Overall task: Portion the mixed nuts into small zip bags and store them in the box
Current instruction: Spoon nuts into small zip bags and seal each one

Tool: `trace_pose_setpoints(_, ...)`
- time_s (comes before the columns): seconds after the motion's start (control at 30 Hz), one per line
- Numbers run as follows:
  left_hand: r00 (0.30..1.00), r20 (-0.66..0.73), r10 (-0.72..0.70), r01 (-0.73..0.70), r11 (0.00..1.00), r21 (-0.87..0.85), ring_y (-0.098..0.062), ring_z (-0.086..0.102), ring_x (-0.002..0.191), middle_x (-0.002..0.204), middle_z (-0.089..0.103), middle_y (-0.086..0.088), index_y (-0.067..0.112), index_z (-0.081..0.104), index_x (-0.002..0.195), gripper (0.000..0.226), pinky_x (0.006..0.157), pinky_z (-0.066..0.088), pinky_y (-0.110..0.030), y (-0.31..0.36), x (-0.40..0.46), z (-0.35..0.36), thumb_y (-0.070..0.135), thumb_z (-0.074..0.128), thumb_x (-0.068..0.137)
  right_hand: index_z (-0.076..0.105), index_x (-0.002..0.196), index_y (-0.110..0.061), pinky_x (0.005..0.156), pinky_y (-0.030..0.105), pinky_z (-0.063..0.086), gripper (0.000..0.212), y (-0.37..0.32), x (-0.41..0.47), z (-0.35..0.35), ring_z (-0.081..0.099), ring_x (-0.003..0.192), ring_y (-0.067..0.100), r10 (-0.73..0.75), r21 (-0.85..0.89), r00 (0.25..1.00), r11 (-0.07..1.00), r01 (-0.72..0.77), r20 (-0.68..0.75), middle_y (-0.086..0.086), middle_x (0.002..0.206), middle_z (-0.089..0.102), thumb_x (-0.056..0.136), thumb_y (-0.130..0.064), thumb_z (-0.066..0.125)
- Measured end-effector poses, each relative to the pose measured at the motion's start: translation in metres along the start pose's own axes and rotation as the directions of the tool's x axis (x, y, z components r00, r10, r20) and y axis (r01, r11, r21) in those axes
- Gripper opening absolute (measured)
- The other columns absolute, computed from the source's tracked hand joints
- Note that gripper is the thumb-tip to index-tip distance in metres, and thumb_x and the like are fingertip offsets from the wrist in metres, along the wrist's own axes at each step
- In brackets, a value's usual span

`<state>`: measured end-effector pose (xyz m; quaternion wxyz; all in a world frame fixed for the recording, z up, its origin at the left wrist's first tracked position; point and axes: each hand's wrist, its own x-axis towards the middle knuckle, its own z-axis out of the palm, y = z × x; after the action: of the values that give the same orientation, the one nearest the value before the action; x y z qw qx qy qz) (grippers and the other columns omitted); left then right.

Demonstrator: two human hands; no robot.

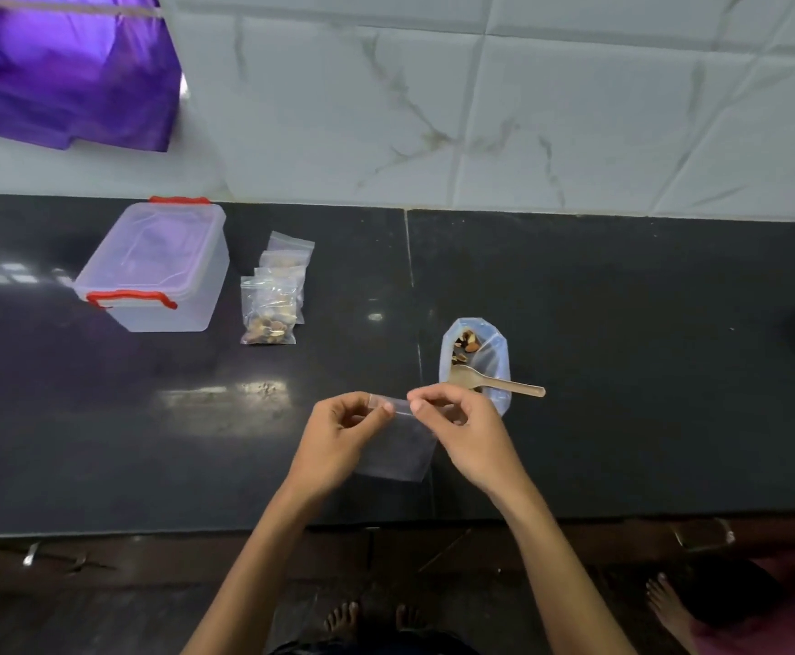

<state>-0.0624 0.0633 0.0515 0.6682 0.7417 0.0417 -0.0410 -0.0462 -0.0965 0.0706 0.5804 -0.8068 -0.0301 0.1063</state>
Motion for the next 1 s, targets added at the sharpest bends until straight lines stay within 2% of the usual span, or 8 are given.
trace_pose_setpoints(0.1,0.996,-0.091,0.027,-0.024,0.999,0.033,-0.010,0.066,0.084,0.088,0.072,0.003,0.019,0.070,0.089,0.004,0.074,0.047,-0.018,-0.004,0.003,-0.003,0.018,0.067,0.087,0.070,0.095,-0.023,0.072,0.010,0.048,0.010,0.001,0.006,0.010,0.061,0.087,-0.002,-0.038,-0.099,0.997,0.995,0.031,-0.074,-0.014,0.087,0.068,0.090,-0.021,0.062)
trace_pose_setpoints(0.23,0.918,-0.397,0.007,0.012,0.999,0.044,-0.004,0.056,0.090,0.103,0.058,0.014,0.029,0.055,0.098,0.029,0.072,0.044,-0.015,-0.003,0.002,0.001,0.027,0.076,0.078,0.071,0.095,-0.021,0.073,0.013,0.051,0.010,0.003,0.006,0.035,0.062,0.084,-0.004,-0.031,0.039,0.943,0.998,0.047,-0.330,-0.014,0.083,0.067,0.087,-0.017,0.065)
trace_pose_setpoints(0.37,0.948,-0.314,-0.050,0.020,0.995,-0.100,-0.016,0.068,0.084,0.096,0.067,0.000,0.021,0.060,0.089,0.021,0.072,0.053,-0.024,-0.002,0.006,0.001,0.030,0.075,0.079,0.067,0.081,-0.023,0.070,0.015,0.051,0.018,0.003,0.005,0.061,0.065,0.077,0.003,0.007,0.194,0.879,0.976,0.098,-0.476,-0.007,0.078,0.069,0.080,-0.006,0.072)
trace_pose_setpoints(0.47,0.921,-0.388,-0.043,0.012,0.997,-0.082,-0.017,0.067,0.089,0.109,0.061,-0.002,0.028,0.065,0.085,0.019,0.075,0.054,-0.032,-0.006,0.014,-0.005,0.036,0.078,0.074,0.066,0.077,-0.023,0.066,0.016,0.051,0.019,0.005,0.008,0.075,0.065,0.072,0.006,0.049,0.241,0.825,0.965,0.107,-0.563,-0.005,0.074,0.069,0.075,-0.006,0.076)
trace_pose_setpoints(0.53,0.947,-0.316,-0.052,0.029,0.996,-0.079,-0.017,0.068,0.080,0.098,0.068,-0.006,0.024,0.070,0.081,0.018,0.069,0.050,-0.029,-0.005,0.020,-0.009,0.039,0.078,0.074,0.065,0.074,-0.025,0.064,0.016,0.050,0.023,0.006,0.011,0.083,0.065,0.069,0.007,0.050,0.243,0.796,0.962,0.124,-0.604,-0.006,0.070,0.069,0.074,-0.005,0.077)
trace_pose_setpoints(0.63,0.981,-0.182,-0.062,0.040,0.992,-0.121,-0.013,0.069,0.074,0.074,0.073,-0.003,0.017,0.073,0.075,0.010,0.071,0.051,-0.029,-0.001,0.025,-0.010,0.024,0.073,0.082,0.065,0.072,-0.024,0.062,0.014,0.049,0.026,0.006,0.014,0.090,0.063,0.065,0.002,0.049,0.264,0.801,0.954,0.139,-0.597,-0.010,0.068,0.069,0.074,0.000,0.076)
trace_pose_setpoints(0.77,0.986,-0.159,-0.038,0.023,0.995,-0.101,-0.010,0.063,0.066,0.062,0.067,0.002,0.016,0.070,0.064,0.029,0.069,0.051,-0.034,-0.002,0.036,-0.012,0.013,0.061,0.091,0.066,0.079,-0.020,0.067,0.017,0.052,0.019,0.004,0.023,0.086,0.066,0.071,0.006,0.023,0.244,0.886,0.964,0.103,-0.464,-0.009,0.074,0.070,0.077,-0.003,0.074)
trace_pose_setpoints(1.0,0.979,-0.202,-0.028,0.021,0.999,-0.036,-0.010,0.072,0.077,0.075,0.075,0.004,0.021,0.077,0.080,0.018,0.076,0.058,-0.035,0.004,0.054,-0.015,0.013,0.064,0.089,0.064,0.097,-0.027,0.068,0.016,0.053,0.019,-0.006,0.037,0.071,0.066,0.079,0.002,-0.049,0.102,0.948,0.991,0.085,-0.313,-0.015,0.083,0.069,0.083,-0.014,0.070)
